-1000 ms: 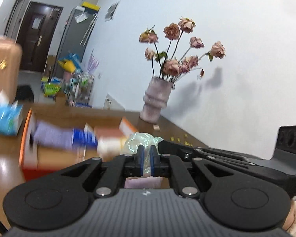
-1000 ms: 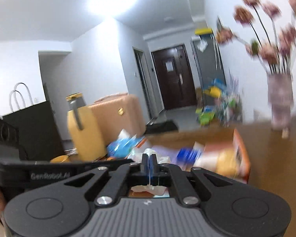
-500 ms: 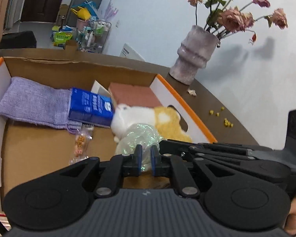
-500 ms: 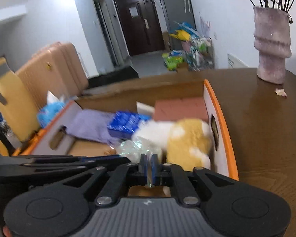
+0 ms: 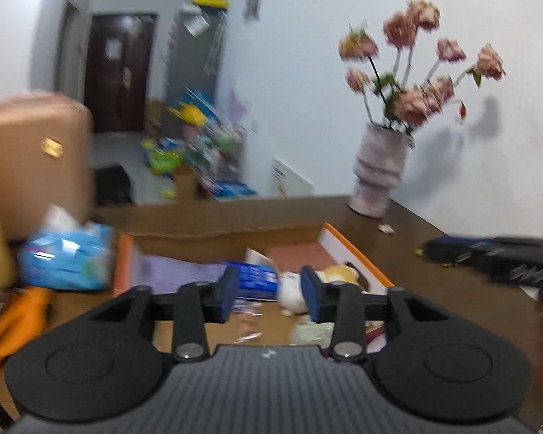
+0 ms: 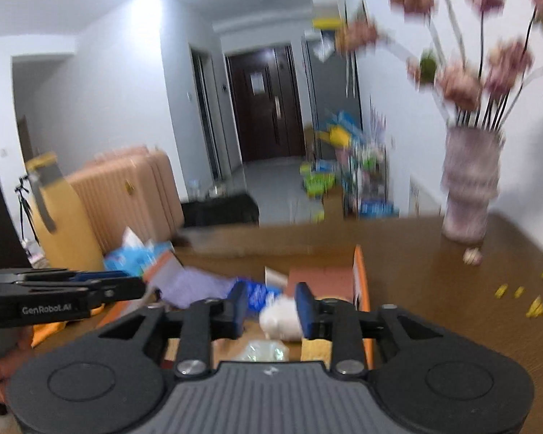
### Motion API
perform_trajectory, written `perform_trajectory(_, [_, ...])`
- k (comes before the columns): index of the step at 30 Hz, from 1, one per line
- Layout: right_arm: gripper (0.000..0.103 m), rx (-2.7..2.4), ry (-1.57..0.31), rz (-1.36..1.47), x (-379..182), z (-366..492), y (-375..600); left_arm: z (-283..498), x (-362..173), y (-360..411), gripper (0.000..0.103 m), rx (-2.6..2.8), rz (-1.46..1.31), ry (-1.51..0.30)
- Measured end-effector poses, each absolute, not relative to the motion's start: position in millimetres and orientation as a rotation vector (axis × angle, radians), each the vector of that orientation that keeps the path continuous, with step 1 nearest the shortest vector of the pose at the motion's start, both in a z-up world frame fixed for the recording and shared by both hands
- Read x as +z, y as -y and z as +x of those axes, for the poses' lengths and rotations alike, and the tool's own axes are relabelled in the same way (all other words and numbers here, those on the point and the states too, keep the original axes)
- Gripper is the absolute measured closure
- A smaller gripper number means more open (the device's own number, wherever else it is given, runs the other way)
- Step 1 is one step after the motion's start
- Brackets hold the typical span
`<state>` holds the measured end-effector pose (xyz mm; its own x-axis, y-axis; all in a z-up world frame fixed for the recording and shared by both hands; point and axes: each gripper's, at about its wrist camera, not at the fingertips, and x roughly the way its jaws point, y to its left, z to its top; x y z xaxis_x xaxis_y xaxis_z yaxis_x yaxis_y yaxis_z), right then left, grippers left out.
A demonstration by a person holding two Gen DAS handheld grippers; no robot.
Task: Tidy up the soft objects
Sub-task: 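Carry the plastic bag over the box and open both tools to drop it, then withdraw both open tools back over the table, then close both tools on the pink satin scrunchie and lift it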
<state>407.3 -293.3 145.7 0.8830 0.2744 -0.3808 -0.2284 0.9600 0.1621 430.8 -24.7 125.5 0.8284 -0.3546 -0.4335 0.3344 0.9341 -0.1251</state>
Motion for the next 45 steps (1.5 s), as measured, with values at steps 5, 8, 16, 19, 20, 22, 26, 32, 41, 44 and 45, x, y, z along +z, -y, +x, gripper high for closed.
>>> perform_trajectory(5, [0.04, 0.283, -0.294, 0.057, 173.7, 346.3, 295.9, 367.5, 141.0, 2.7, 0.045, -0.254, 0.045, -0.384])
perform_trajectory(8, [0.038, 0.276, -0.264, 0.019, 179.6, 321.0, 291.8, 338.8, 149.3, -6.0, 0.036, -0.212, 0.053, -0.345])
perform_trajectory(16, [0.021, 0.309, -0.172, 0.017, 161.7, 249.1, 285.7, 268.2, 132.7, -20.7, 0.01, -0.13, 0.054, -0.294])
perform_trajectory(19, [0.021, 0.296, -0.162, 0.03, 134.5, 214.0, 285.3, 233.0, 108.6, -27.7, 0.002, -0.113, 0.003, -0.27])
perform_trajectory(20, [0.02, 0.293, -0.152, 0.031, 125.5, 201.9, 283.8, 222.3, 99.8, -29.7, 0.002, -0.111, -0.014, -0.267])
perform_trajectory(22, [0.015, 0.295, -0.127, 0.028, 101.8, 177.5, 280.2, 200.0, 80.9, -31.9, 0.0, -0.117, -0.041, -0.271])
perform_trajectory(26, [0.015, 0.278, -0.159, 0.032, 52.4, 143.2, 272.8, 173.5, 48.1, -27.0, 0.0, -0.138, -0.015, -0.321])
perform_trajectory(32, [0.016, 0.287, -0.273, 0.137, 13.4, 136.3, 274.8, 180.6, 31.6, -14.2, 0.0, -0.185, 0.014, -0.383])
perform_trajectory(41, [0.028, 0.237, -0.327, 0.166, 11.5, 195.6, 273.0, 213.6, 19.6, 7.1, 0.0, -0.25, 0.007, -0.428])
perform_trajectory(44, [0.032, 0.23, -0.329, 0.159, 11.1, 225.6, 267.1, 224.6, 17.6, 11.1, 0.0, -0.247, 0.008, -0.439])
perform_trajectory(45, [0.038, 0.207, -0.321, 0.159, 8.7, 236.0, 264.9, 228.3, 17.6, 11.2, 0.0, -0.242, 0.007, -0.441])
